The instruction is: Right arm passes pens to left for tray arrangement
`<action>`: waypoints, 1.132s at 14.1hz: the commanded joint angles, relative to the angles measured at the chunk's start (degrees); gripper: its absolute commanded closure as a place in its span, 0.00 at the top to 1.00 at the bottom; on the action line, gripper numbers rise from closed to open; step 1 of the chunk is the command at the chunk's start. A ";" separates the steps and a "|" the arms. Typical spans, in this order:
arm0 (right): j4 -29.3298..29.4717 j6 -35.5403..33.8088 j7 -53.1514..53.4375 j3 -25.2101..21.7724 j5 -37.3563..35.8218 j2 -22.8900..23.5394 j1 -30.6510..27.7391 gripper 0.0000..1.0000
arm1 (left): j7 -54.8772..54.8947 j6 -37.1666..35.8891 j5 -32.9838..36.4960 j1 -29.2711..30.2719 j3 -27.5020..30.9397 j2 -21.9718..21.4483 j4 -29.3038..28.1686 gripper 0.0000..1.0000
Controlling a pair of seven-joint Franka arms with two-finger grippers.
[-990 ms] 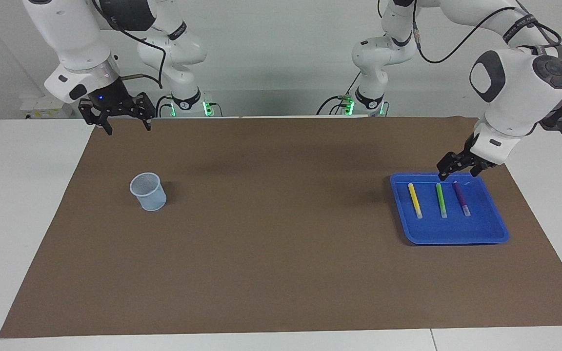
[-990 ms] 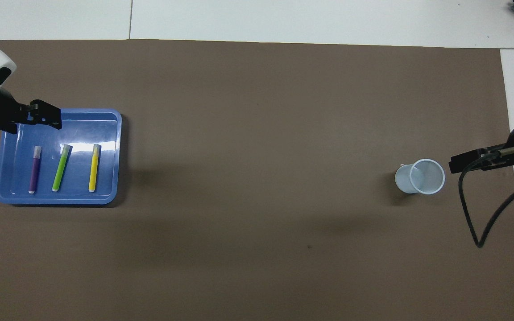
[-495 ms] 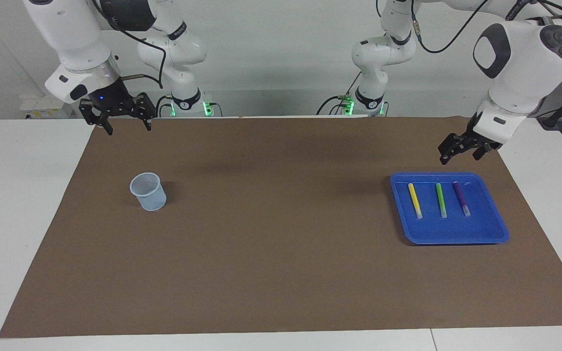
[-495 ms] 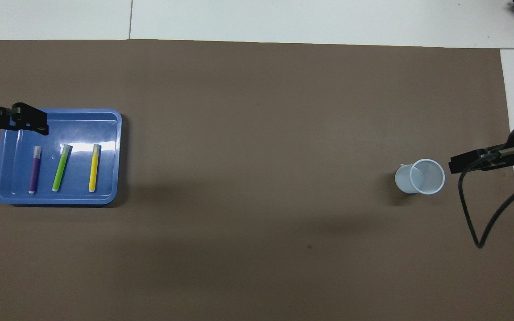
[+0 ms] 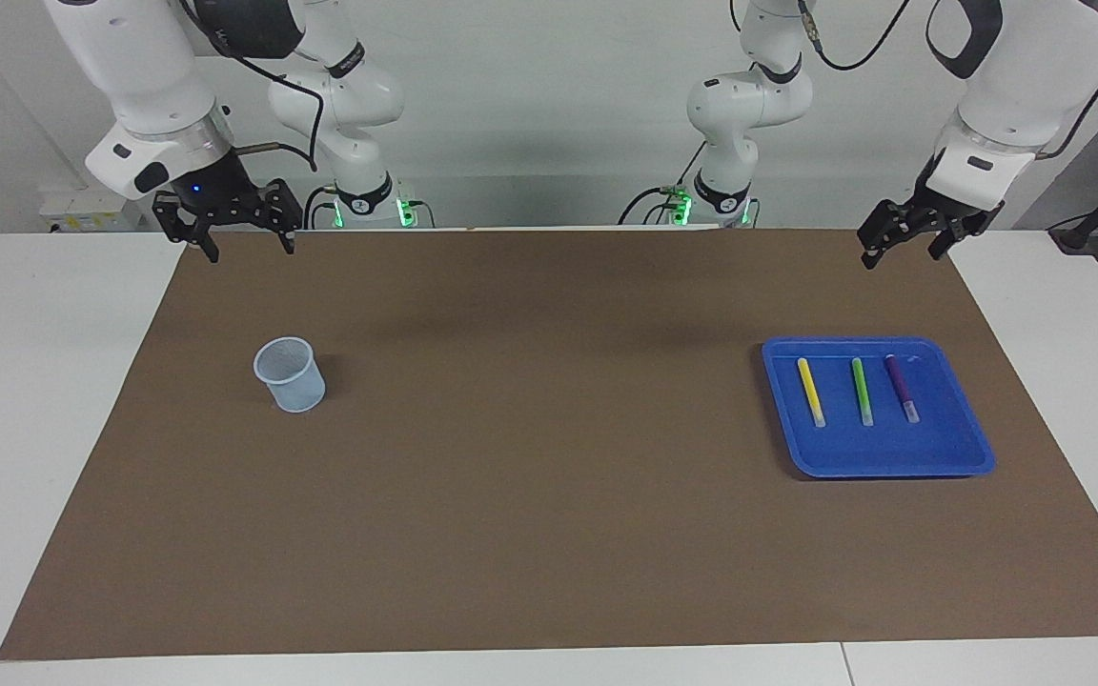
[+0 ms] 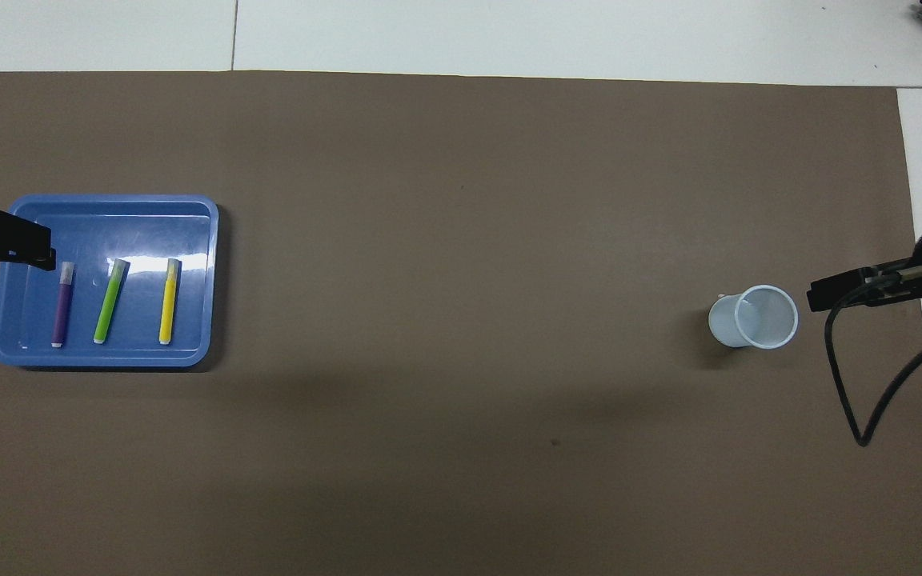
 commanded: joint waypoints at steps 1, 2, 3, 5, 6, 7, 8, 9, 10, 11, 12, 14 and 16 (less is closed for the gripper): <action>-0.85 -0.09 0.23 -0.53 1.21 -1.06 0.18 1.00 | -0.07 -0.40 -0.74 -0.53 0.77 -1.20 -1.00 1.00; -0.85 -0.09 0.23 -0.53 1.21 -1.06 0.18 1.00 | 0.11 -0.14 -1.52 -0.53 0.86 -1.11 -1.18 1.00; -0.85 -0.09 0.23 -0.53 1.21 -1.06 0.18 1.00 | -0.07 -0.14 -3.36 -0.35 0.86 -1.20 -1.35 1.00; -0.85 -0.09 0.23 -0.53 1.21 -1.06 0.18 1.00 | 0.02 0.21 -3.82 -0.18 1.04 -2.43 -3.63 1.00; -0.85 -0.09 0.23 -0.53 1.21 -1.06 0.18 1.00 | 0.11 0.13 -3.82 -0.18 1.04 -2.61 -3.81 1.00; -0.85 -0.09 0.23 -0.53 1.21 -1.06 0.18 1.00 | 0.11 0.13 -3.82 -0.09 1.04 -2.69 -4.16 1.00; -0.77 -0.09 0.23 -0.53 1.21 -1.06 0.18 1.00 | 0.11 -0.13 -3.82 -0.18 1.12 -2.69 -4.26 1.00; -0.85 -0.09 0.23 -0.53 1.21 -1.06 0.18 1.00 | 0.11 -0.31 -3.82 -0.26 1.12 -2.69 -4.17 1.00; -0.85 -0.09 0.23 -0.53 1.21 -1.06 0.18 1.00 | 0.11 -0.31 -3.82 -0.26 1.12 -2.78 -4.26 1.00; -0.85 -0.09 0.23 -0.53 1.21 -1.06 0.18 1.00 | 0.11 -0.57 -3.82 -0.35 1.30 -2.78 -4.26 1.00; -0.85 -0.09 0.23 -0.53 1.21 -1.06 0.18 1.00 | 0.11 -0.84 -3.82 -0.35 1.30 -2.87 -4.34 1.00; -0.85 -0.09 0.23 -0.53 1.21 -1.06 0.18 1.00 | 0.11 -0.93 -3.82 -0.44 1.30 -3.05 -4.43 1.00; -0.85 -0.09 0.23 -0.53 1.21 -1.06 0.18 1.00 | 0.20 -0.93 -4.08 -0.27 1.21 -3.13 -4.61 1.00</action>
